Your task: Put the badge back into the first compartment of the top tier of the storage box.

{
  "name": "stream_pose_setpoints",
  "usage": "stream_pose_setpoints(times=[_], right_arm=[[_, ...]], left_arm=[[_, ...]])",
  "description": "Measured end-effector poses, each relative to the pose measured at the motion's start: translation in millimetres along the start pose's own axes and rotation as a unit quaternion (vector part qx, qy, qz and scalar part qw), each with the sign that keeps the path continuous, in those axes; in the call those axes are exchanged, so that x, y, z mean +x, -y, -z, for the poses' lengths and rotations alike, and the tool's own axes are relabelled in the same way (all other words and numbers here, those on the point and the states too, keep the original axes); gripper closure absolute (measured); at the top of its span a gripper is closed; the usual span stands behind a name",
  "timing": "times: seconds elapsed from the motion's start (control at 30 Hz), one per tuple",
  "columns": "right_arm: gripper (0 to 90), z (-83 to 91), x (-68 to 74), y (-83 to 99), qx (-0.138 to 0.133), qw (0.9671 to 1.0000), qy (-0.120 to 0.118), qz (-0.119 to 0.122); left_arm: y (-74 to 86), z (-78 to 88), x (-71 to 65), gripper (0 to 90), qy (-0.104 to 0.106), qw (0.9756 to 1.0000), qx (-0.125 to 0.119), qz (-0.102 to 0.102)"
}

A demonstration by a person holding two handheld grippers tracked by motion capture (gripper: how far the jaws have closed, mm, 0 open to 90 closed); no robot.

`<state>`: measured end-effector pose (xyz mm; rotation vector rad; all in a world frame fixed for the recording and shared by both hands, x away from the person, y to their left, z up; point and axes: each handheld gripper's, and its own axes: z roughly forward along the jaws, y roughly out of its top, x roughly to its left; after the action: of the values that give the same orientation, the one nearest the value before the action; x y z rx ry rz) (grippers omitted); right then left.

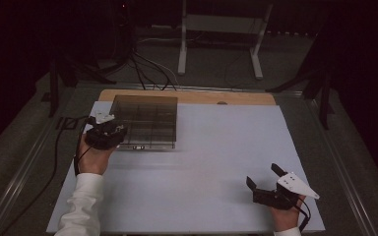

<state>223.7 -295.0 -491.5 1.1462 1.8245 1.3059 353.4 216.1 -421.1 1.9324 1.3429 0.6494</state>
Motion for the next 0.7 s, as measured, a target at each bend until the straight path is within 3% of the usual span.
stream_pose_setpoints(times=[0.7], right_arm=[[0.0,0.2,-0.2,0.0,0.000,1.0000,0.001,0.000]], left_arm=[[4.2,-6.2,7.8,59.1,-0.006,0.9999,0.007,0.004]])
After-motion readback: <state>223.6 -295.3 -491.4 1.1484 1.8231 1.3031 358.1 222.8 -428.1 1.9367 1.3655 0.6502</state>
